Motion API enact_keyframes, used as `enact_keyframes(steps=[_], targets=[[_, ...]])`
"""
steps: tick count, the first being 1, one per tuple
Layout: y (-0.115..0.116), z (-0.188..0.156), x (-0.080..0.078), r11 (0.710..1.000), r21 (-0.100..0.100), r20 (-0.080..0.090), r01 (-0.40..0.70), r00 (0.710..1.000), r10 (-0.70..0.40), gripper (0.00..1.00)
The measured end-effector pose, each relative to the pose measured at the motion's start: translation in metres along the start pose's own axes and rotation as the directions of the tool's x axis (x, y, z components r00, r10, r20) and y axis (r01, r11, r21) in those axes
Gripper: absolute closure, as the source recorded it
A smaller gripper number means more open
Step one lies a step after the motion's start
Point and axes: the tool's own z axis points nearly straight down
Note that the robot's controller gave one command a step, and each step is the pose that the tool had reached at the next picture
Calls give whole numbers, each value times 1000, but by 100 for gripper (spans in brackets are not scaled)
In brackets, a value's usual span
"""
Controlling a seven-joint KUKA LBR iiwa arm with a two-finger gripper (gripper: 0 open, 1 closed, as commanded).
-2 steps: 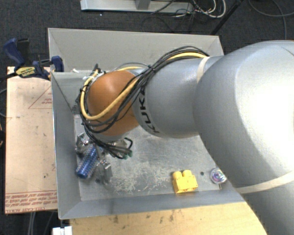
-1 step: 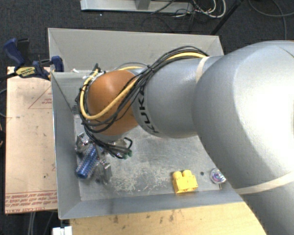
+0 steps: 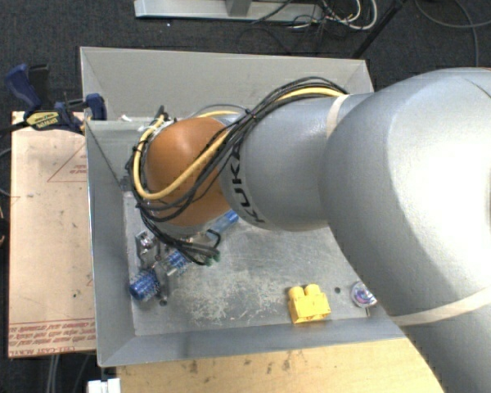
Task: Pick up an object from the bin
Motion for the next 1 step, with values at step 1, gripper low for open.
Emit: enact_keyframes(steps=[1], targets=[[1, -61, -2, 1000, 2, 2, -2, 1000, 2, 100]])
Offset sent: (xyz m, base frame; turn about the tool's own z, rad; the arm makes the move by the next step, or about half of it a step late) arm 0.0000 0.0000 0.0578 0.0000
